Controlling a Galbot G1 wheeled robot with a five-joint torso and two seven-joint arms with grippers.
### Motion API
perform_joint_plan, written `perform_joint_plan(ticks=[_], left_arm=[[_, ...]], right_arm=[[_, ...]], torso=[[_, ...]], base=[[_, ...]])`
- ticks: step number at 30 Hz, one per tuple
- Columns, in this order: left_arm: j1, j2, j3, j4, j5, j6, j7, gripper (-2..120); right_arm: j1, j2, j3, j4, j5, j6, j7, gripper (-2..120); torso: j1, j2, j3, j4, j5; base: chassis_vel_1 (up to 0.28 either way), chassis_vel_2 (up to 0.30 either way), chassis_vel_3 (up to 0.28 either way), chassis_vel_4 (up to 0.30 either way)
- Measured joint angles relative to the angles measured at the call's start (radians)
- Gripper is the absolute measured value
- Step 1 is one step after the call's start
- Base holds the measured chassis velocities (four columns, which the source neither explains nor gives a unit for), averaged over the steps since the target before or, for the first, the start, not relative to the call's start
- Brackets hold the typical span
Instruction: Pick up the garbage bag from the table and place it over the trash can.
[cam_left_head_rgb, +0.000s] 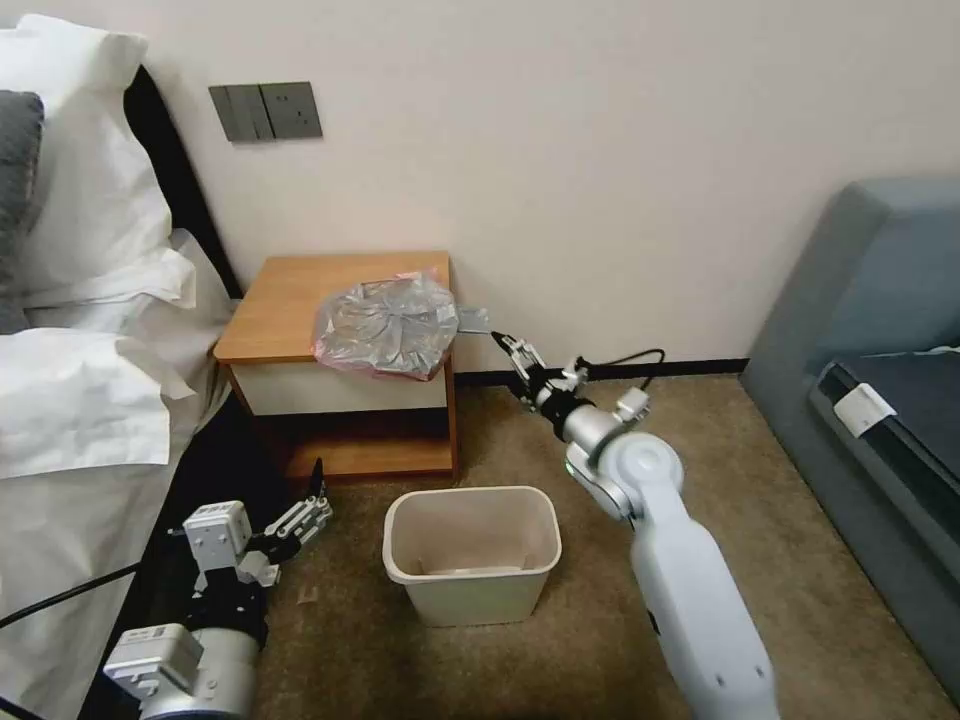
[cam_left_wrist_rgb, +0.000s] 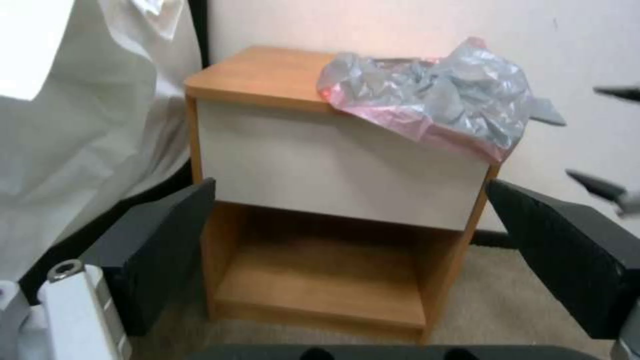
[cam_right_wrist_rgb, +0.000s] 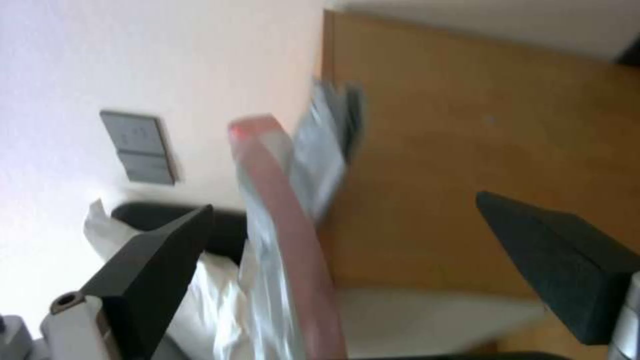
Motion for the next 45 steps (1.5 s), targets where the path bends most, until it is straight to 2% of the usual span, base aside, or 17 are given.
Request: perform_joint_plan(ticks=[9, 18, 20, 21, 27, 28, 31, 32, 35, 36, 39, 41, 42, 43, 45], left_arm=[[0.026, -0.015, 0.001, 0.001, 0.0, 0.0, 0.004, 100], [0.03, -0.023, 0.0, 0.001, 0.0, 0.0, 0.005, 100], [0.029, -0.026, 0.0, 0.001, 0.0, 0.0, 0.006, 100], [0.029, -0.026, 0.0, 0.001, 0.0, 0.0, 0.006, 100], [0.033, -0.031, 0.001, 0.002, 0.002, 0.0, 0.007, 100], [0.033, -0.031, 0.001, 0.002, 0.002, 0.0, 0.007, 100], [0.043, -0.031, 0.0, 0.002, 0.002, 0.0, 0.007, 100], [0.043, -0.031, 0.0, 0.002, 0.002, 0.0, 0.007, 100], [0.047, -0.029, -0.001, 0.002, 0.002, -0.003, 0.009, 100], [0.047, -0.029, -0.001, 0.002, 0.002, -0.003, 0.009, 100], [0.049, -0.031, -0.001, 0.002, 0.005, -0.006, 0.013, 100], [0.05, -0.031, 0.0, 0.002, 0.005, -0.007, 0.014, 100], [0.051, -0.032, 0.0, 0.002, 0.006, -0.007, 0.015, 100], [0.051, -0.032, 0.0, 0.002, 0.006, -0.007, 0.015, 100], [0.053, -0.034, 0.0, 0.002, 0.009, -0.008, 0.015, 100]], right_arm=[[0.131, 0.043, 0.003, -0.174, -0.025, 0.01, -0.04, 100], [0.165, 0.075, 0.002, -0.238, -0.043, 0.016, -0.053, 98], [0.165, 0.078, -0.009, -0.241, -0.054, 0.023, -0.058, 91], [0.165, 0.078, -0.009, -0.241, -0.054, 0.023, -0.058, 91], [0.168, 0.078, -0.018, -0.243, -0.071, 0.033, -0.07, 66], [0.168, 0.078, -0.018, -0.243, -0.071, 0.033, -0.07, 66], [0.168, 0.079, -0.022, -0.243, -0.075, 0.036, -0.07, 49], [0.168, 0.079, -0.022, -0.243, -0.075, 0.036, -0.07, 49], [0.173, 0.081, -0.028, -0.242, -0.09, 0.045, -0.071, 36], [0.173, 0.081, -0.028, -0.242, -0.09, 0.045, -0.071, 36], [0.176, 0.081, -0.031, -0.24, -0.092, 0.051, -0.073, 21], [0.176, 0.081, -0.031, -0.238, -0.093, 0.052, -0.073, 18], [0.176, 0.081, -0.032, -0.233, -0.093, 0.052, -0.073, 11], [0.176, 0.081, -0.032, -0.233, -0.093, 0.052, -0.073, 11], [0.169, 0.08, -0.034, -0.224, -0.093, 0.053, -0.071, 2]], torso=[[0.0, 0.0, 0.0, -0.0001, 0.0], [0.0, 0.0, 0.0, -0.0001, 0.0], [0.0, 0.0, 0.0, 0.0001, 0.0], [0.0, 0.0, 0.0, 0.0001, 0.0], [0.0, 0.0, 0.0, 0.0, 0.0], [0.0, 0.0, 0.0, 0.0, 0.0], [0.0, 0.0, 0.0, -0.0001, 0.0], [0.0, 0.0, 0.0, -0.0001, 0.0], [0.0, 0.0, 0.0, -0.0001, 0.0001], [0.0, 0.0, 0.0, -0.0001, 0.0001], [0.0, 0.0, 0.0, -0.0001, 0.0], [0.0, 0.0, 0.0, -0.0001, 0.0], [0.0, 0.0, 0.0, -0.0001, 0.0], [0.0, 0.0, 0.0, -0.0001, 0.0], [0.0, 0.0, 0.0, -0.0001, 0.0]], base=[[0.0, 0.0, 0.0, 0.0], [0.0, 0.0, 0.0, 0.0], [0.0, 0.0, 0.0, 0.0], [0.0, 0.0, 0.0, 0.0], [0.0, 0.0, 0.0, 0.0], [0.0, 0.0, 0.0, 0.0], [0.0, 0.0, 0.0, 0.0], [0.0, 0.0, 0.0, 0.0], [0.0, 0.0, 0.0, 0.0], [0.0, 0.0, 0.0, 0.0], [0.0, 0.0, 0.0, 0.0], [0.0, 0.0, 0.0, 0.0], [0.0, 0.0, 0.0, 0.0], [0.0, 0.0, 0.0, 0.0], [0.0, 0.0, 0.0, 0.0]])
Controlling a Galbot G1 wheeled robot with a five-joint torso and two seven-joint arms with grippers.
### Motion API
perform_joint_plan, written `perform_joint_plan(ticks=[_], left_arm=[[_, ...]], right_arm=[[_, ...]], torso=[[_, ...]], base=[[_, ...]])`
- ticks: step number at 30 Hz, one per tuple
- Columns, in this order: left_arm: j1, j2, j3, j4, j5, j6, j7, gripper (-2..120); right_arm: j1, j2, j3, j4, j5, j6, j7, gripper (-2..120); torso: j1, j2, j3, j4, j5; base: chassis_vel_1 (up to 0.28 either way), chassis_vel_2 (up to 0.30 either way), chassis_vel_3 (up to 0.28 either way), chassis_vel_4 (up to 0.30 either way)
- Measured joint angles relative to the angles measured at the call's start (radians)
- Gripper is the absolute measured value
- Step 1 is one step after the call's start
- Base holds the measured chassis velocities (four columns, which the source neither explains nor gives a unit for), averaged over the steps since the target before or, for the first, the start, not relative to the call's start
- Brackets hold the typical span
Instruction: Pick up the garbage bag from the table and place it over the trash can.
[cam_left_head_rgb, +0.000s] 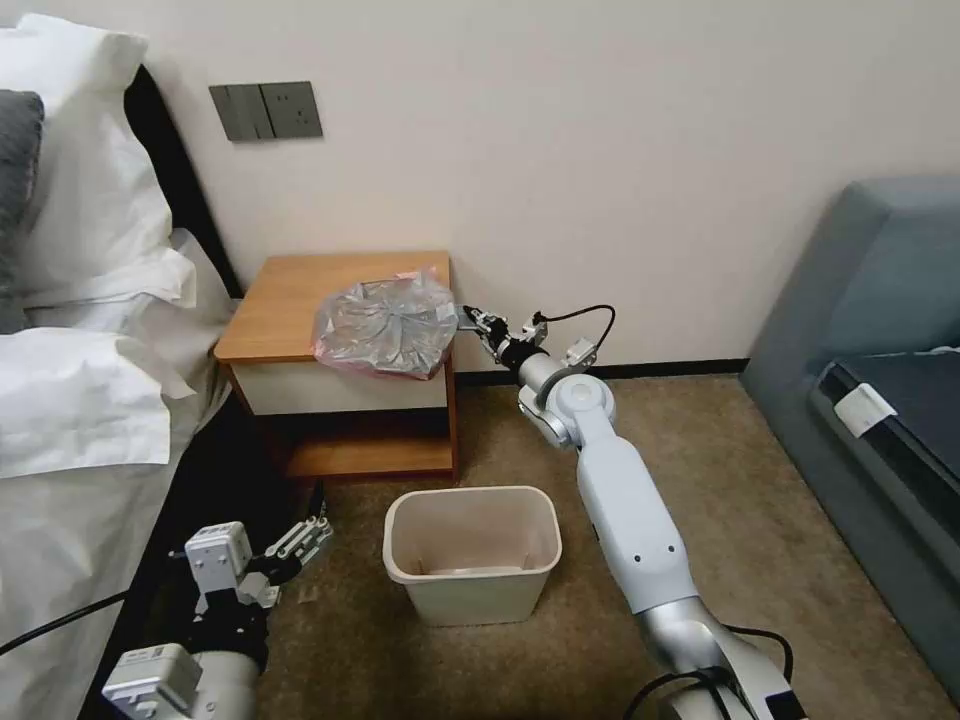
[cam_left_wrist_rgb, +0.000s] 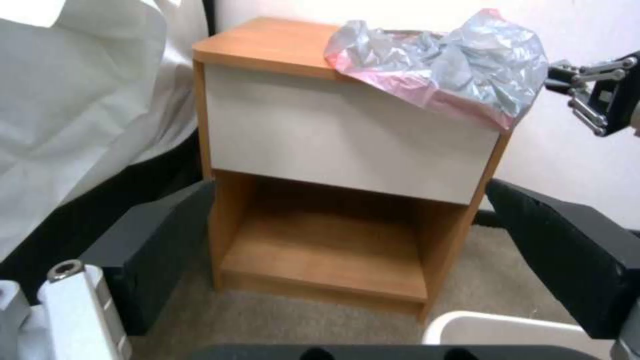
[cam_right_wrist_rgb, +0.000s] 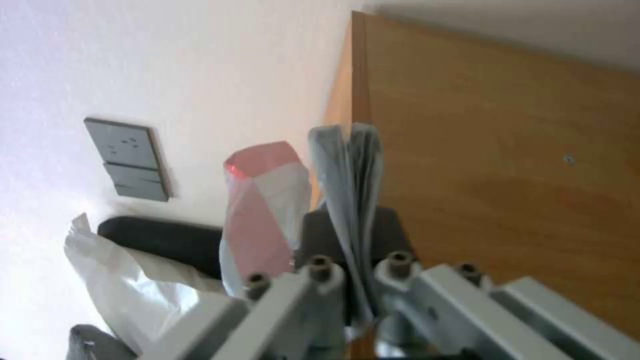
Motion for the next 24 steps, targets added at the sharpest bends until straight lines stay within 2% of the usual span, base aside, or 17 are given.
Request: perform_joint_plan(ticks=[3, 10, 13, 14, 16, 17, 19, 20, 23, 24], left_arm=[[0.002, -0.001, 0.0, 0.0, 0.004, -0.001, 0.0, 100], [0.01, -0.003, 0.002, 0.0, 0.014, -0.008, 0.001, 100], [0.01, -0.003, 0.005, 0.0, 0.016, -0.009, 0.001, 100], [0.01, -0.003, 0.005, 0.0, 0.016, -0.009, 0.001, 100], [0.006, -0.003, 0.007, 0.0, 0.017, -0.01, 0.001, 100], [0.006, -0.003, 0.007, 0.0, 0.017, -0.01, 0.001, 100], [0.002, -0.003, 0.01, 0.0, 0.019, -0.011, 0.003, 100], [0.002, -0.003, 0.01, 0.0, 0.019, -0.011, 0.003, 100], [0.002, -0.002, 0.012, 0.0, 0.021, -0.012, 0.004, 100], [0.002, -0.002, 0.012, 0.0, 0.021, -0.012, 0.004, 100]], right_arm=[[-0.005, 0.0, -0.001, 0.008, 0.0, 0.0, 0.002, 0], [-0.065, -0.014, -0.017, 0.117, 0.024, 0.012, 0.067, 0], [-0.134, -0.031, -0.03, 0.232, 0.048, 0.018, 0.137, 0], [-0.134, -0.031, -0.03, 0.232, 0.048, 0.018, 0.137, 0], [-0.209, -0.049, -0.046, 0.339, 0.055, 0.025, 0.191, 0], [-0.209, -0.049, -0.046, 0.339, 0.055, 0.025, 0.191, 0], [-0.29, -0.066, -0.069, 0.456, 0.056, 0.031, 0.243, 0], [-0.29, -0.066, -0.069, 0.456, 0.056, 0.031, 0.243, 0], [-0.367, -0.084, -0.092, 0.593, 0.061, 0.04, 0.301, 0], [-0.367, -0.084, -0.092, 0.593, 0.061, 0.04, 0.301, 0]], torso=[[0.0, 0.0, 0.0, 0.0, 0.0], [0.0, 0.0, 0.0, 0.0001, 0.0], [0.0, 0.0, 0.0, 0.0002, 0.0001], [0.0, 0.0, 0.0, 0.0002, 0.0001], [0.0, 0.0, 0.0, -0.0002, 0.0001], [0.0, 0.0, 0.0, -0.0002, 0.0001], [0.0, 0.0, 0.0, -0.0001, 0.0001], [0.0, 0.0, 0.0, -0.0001, 0.0001], [0.0, 0.0, 0.0, -0.0001, 0.0], [0.0, 0.0, 0.0, -0.0001, 0.0]], base=[[0.0, 0.0, 0.0, 0.0], [0.0, 0.0, 0.0, 0.0], [0.0, 0.0, 0.0, 0.0], [0.0, 0.0, 0.0, 0.0], [0.0, 0.0, 0.0, 0.0], [0.0, 0.0, 0.0, 0.0], [0.0, 0.0, 0.0, 0.0], [0.0, 0.0, 0.0, 0.0], [0.0, 0.0, 0.0, 0.0], [0.0, 0.0, 0.0, 0.0]])
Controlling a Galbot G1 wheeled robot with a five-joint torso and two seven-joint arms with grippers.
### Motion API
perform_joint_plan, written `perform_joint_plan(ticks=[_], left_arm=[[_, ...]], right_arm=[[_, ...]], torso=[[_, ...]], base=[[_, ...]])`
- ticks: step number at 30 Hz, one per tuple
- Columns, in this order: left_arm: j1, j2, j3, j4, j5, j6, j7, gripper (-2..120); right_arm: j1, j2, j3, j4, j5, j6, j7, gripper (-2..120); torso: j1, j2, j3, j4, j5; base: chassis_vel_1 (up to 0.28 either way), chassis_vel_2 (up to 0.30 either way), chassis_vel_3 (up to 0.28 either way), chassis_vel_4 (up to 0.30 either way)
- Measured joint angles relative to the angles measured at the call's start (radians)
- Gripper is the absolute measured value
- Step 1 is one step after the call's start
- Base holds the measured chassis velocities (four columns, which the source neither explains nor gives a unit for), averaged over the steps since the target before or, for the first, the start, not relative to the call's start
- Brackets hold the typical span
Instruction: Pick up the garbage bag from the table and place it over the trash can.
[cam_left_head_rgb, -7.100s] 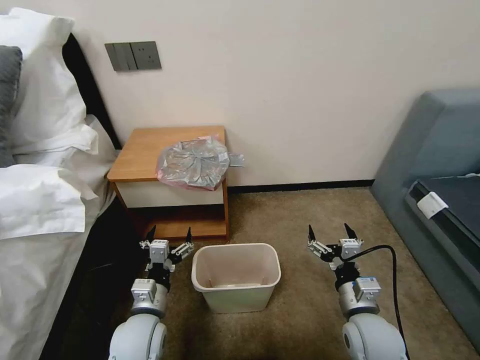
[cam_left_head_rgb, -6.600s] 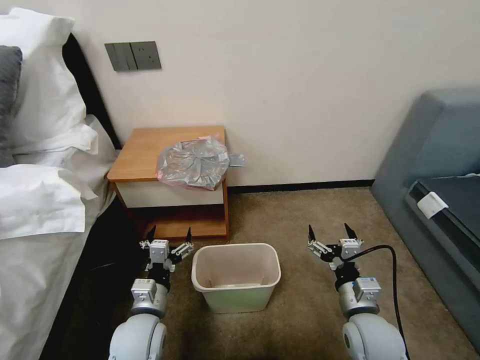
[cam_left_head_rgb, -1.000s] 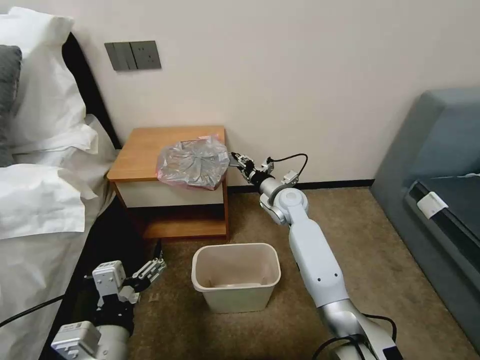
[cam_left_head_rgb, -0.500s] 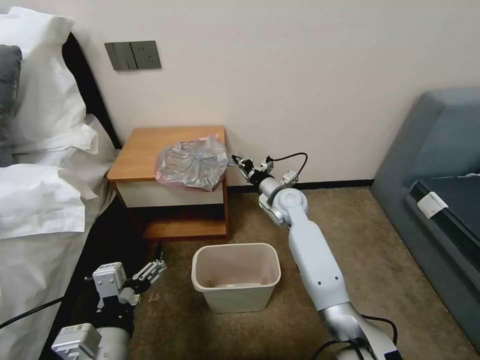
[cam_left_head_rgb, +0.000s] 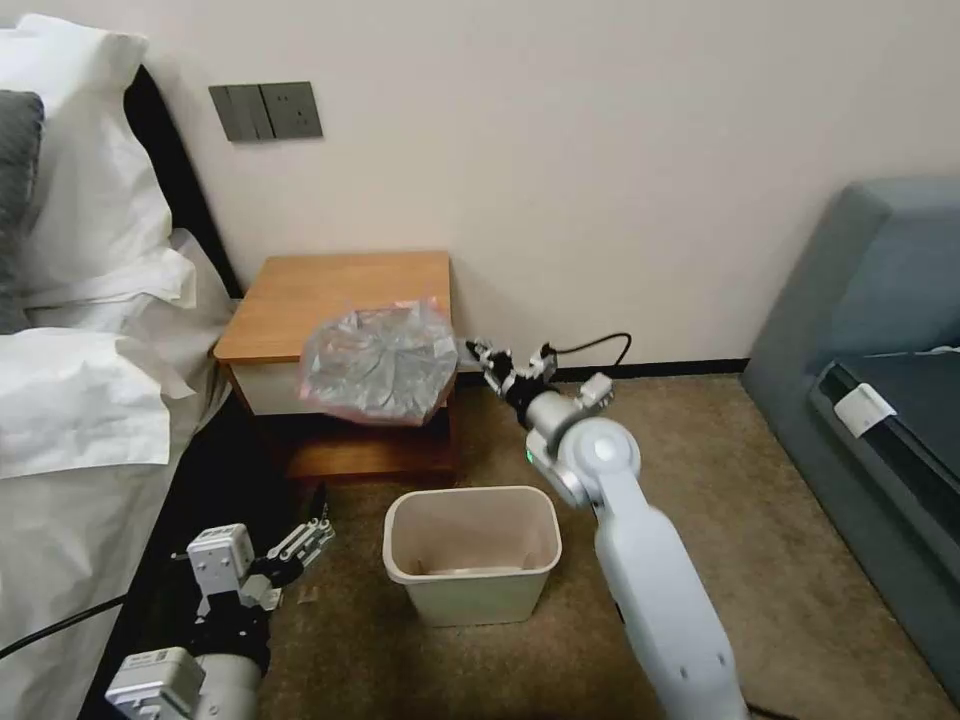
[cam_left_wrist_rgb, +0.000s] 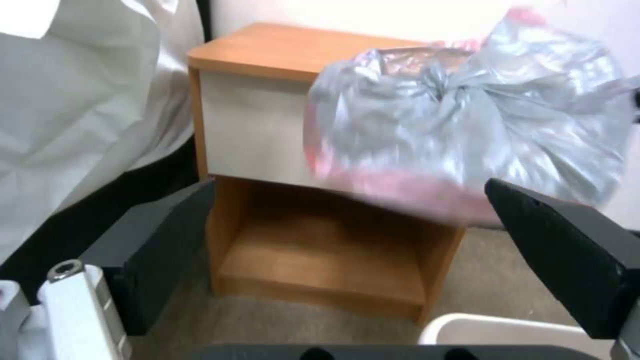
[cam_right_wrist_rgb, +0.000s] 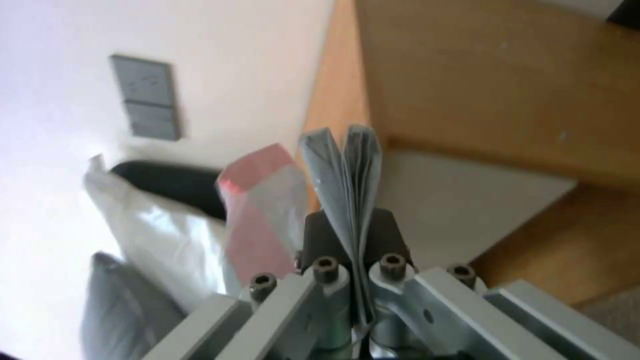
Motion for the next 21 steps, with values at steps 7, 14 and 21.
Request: perform_joint_plan(ticks=[7, 14, 21], left_arm=[[0.0, 0.012, -0.004, 0.0, -0.001, 0.0, 0.0, 100], [-0.003, 0.017, -0.007, 0.0, -0.002, -0.001, 0.0, 100], [-0.016, 0.02, -0.011, 0.0, -0.01, -0.006, -0.002, 100]], right_arm=[[-0.12, -0.042, -0.055, 0.186, -0.005, 0.021, 0.093, 0], [-0.201, -0.081, -0.094, 0.248, -0.03, 0.043, 0.16, 0], [-0.259, -0.124, -0.115, 0.267, -0.07, 0.052, 0.206, 0]], torso=[[0.0, 0.0, 0.0, 0.0002, 0.0], [0.0, 0.0, 0.0, 0.0002, 0.0], [0.0, 0.0, 0.0, 0.0001, -0.0001]], base=[[0.0, 0.0, 0.0, 0.0], [0.0, 0.0, 0.0, 0.0], [0.0, 0.0, 0.0, 0.0]])
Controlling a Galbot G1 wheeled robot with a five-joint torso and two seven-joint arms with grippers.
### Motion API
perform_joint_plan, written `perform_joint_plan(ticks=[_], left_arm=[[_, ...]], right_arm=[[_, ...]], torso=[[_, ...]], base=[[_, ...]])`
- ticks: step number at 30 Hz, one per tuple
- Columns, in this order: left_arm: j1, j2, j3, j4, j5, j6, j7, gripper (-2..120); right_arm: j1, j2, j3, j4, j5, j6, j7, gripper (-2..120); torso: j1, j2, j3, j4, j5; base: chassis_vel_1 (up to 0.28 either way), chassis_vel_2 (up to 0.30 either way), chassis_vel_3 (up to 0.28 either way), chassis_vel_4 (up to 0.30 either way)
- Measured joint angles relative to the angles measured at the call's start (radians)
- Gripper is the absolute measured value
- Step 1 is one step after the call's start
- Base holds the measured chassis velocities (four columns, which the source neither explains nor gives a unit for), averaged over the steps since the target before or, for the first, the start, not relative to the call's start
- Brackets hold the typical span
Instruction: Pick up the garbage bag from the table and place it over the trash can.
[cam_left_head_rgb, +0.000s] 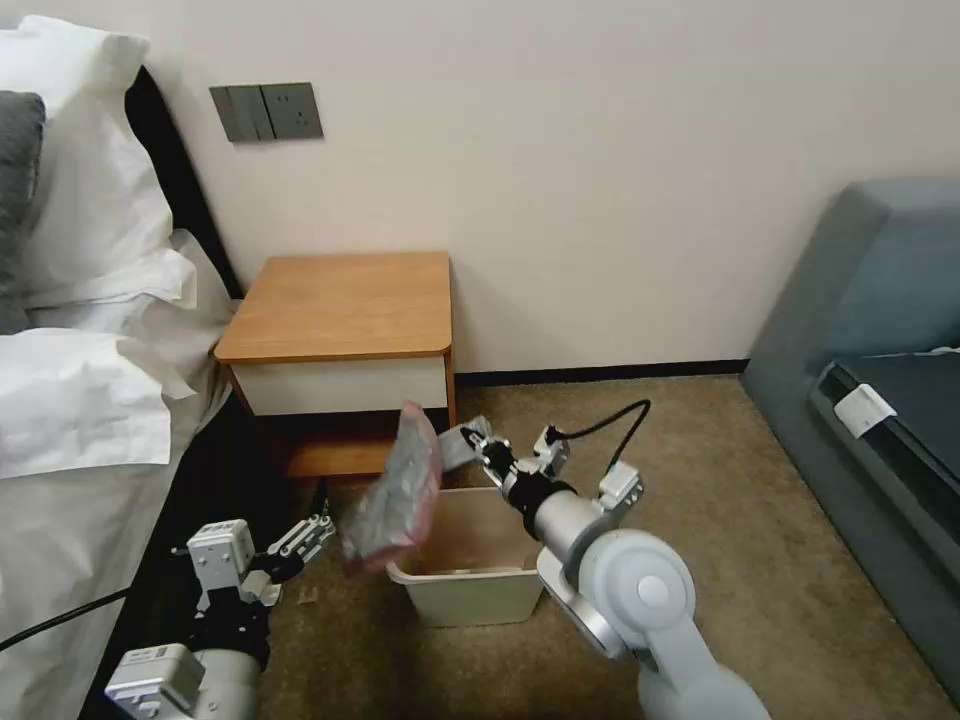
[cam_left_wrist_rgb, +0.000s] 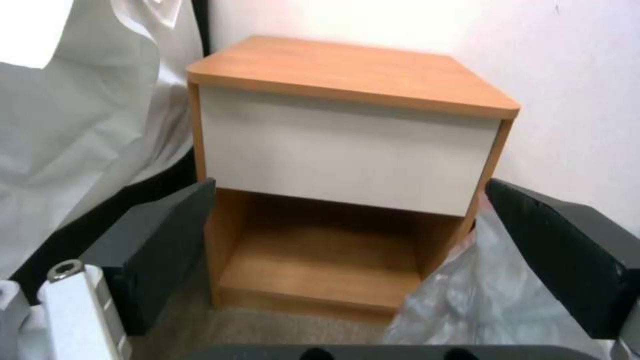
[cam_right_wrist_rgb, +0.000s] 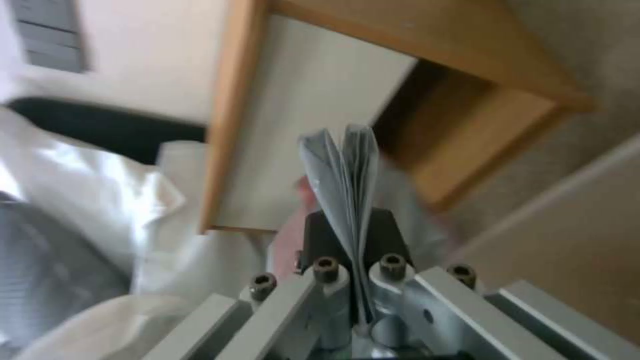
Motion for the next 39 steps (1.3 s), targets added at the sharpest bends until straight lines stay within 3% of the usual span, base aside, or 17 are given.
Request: perform_joint_plan(ticks=[11, 25, 39], left_arm=[[-0.022, 0.003, -0.001, 0.0, 0.002, -0.022, 0.0, 100], [-0.045, 0.012, 0.007, 0.0, 0.005, -0.03, 0.011, 100], [-0.037, 0.002, 0.011, 0.0, 0.013, -0.054, 0.012, 100]], right_arm=[[-0.058, -0.035, -0.014, -0.01, -0.107, 0.005, -0.004, 0], [-0.071, -0.004, -0.065, -0.049, -0.163, 0.032, 0.044, 0], [-0.038, -0.027, -0.084, 0.001, -0.078, 0.022, 0.282, 51]], torso=[[0.0, 0.0, 0.0, 0.0, 0.0001], [0.0, 0.0, 0.0, 0.0, -0.0001], [0.0, 0.0, 0.0, 0.0, 0.0]], base=[[0.0, 0.0, 0.0, 0.0], [0.0, 0.0, 0.0, 0.0], [0.0, 0.0, 0.0, 0.0]])
